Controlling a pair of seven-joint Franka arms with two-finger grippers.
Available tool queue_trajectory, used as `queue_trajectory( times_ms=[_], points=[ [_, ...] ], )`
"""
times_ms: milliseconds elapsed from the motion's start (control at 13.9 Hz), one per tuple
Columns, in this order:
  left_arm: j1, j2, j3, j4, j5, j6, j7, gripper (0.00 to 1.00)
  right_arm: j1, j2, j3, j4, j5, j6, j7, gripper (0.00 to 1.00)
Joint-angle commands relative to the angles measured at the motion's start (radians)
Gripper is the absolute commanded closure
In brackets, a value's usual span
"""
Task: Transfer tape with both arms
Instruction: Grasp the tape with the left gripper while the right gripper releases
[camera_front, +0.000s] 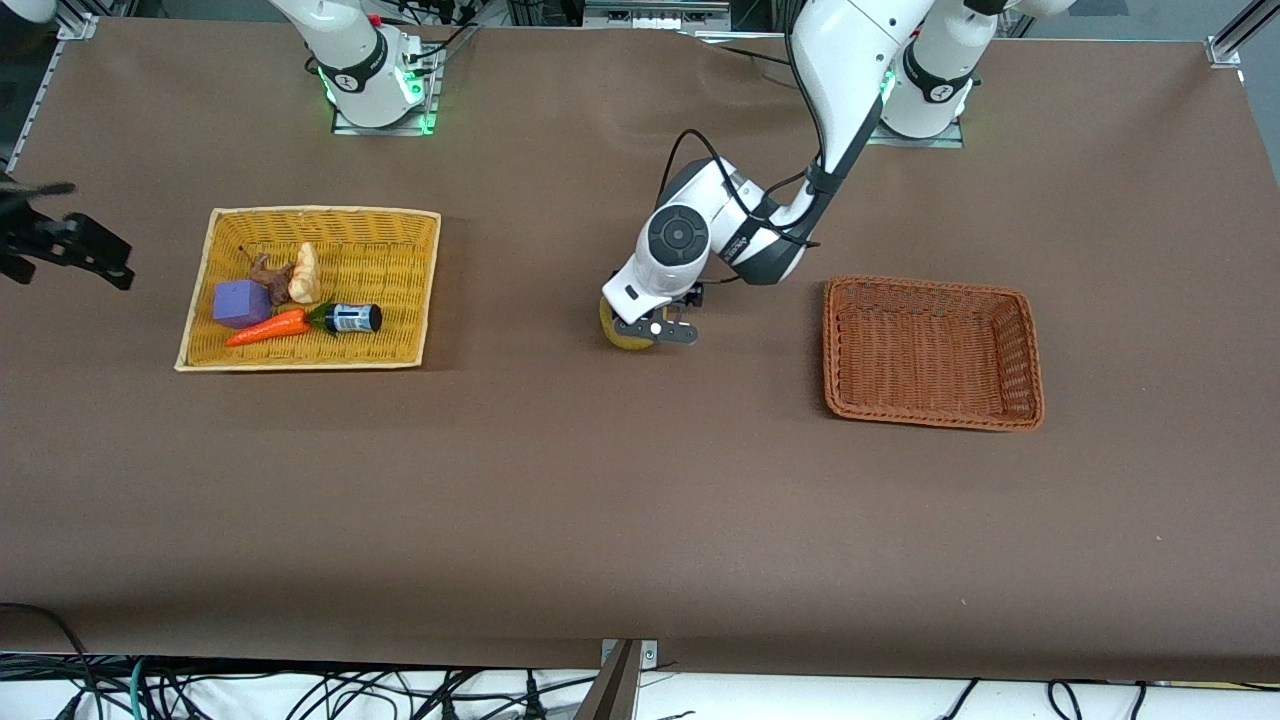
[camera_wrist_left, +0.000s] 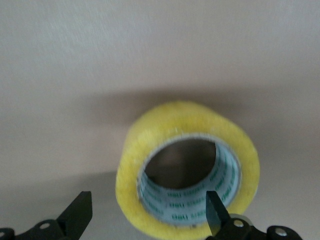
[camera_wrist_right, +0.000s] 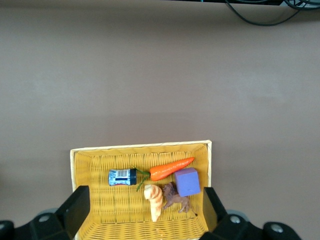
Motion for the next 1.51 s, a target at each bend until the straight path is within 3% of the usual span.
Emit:
queue_trajectory(
  times_ms=[0, 72, 144, 287, 359, 431, 790, 1077, 1221, 1436],
  points=[
    [0.003, 0.038, 0.003, 0.018, 0.021, 0.059, 0.018, 0.03, -0.011, -0.085, -0.029, -0.107, 0.047, 0.023, -0.017, 0.00],
    [0.003, 0.039, 0.003, 0.015, 0.021, 0.059, 0.018, 0.09, -0.011, -0.097, -0.032, -0.112, 0.050, -0.004, -0.041, 0.00],
    [0.001, 0.046, 0.003, 0.013, 0.024, 0.059, 0.020, 0.21, -0.011, -0.102, -0.040, -0.112, 0.050, -0.039, -0.081, 0.00],
    [0.000, 0.052, 0.003, 0.013, 0.044, 0.059, 0.012, 0.78, -0.011, -0.104, -0.046, -0.112, 0.049, -0.050, -0.109, 0.00],
    [0.000, 0.051, 0.003, 0.015, 0.046, 0.059, 0.009, 0.94, -0.011, -0.104, -0.046, -0.112, 0.049, -0.050, -0.110, 0.00],
    [0.001, 0.048, 0.003, 0.018, 0.047, 0.053, 0.013, 1.00, -0.010, -0.101, -0.046, -0.111, 0.049, -0.050, -0.109, 0.00],
    [0.039, -0.038, 0.009, 0.022, 0.064, -0.071, 0.010, 1.00, -0.013, -0.062, -0.046, -0.087, 0.050, -0.067, -0.103, 0.00],
    [0.177, -0.171, 0.012, 0.022, 0.072, -0.316, 0.015, 1.00, -0.013, -0.061, -0.044, -0.087, 0.050, -0.070, -0.109, 0.00],
    [0.243, -0.210, 0.006, 0.021, 0.183, -0.409, 0.033, 1.00, -0.008, -0.062, -0.041, -0.087, 0.049, -0.084, -0.110, 0.00],
    [0.347, -0.241, 0.006, 0.002, 0.208, -0.482, 0.201, 1.00, -0.008, -0.059, -0.041, -0.084, 0.050, -0.087, -0.109, 0.00]
  ],
)
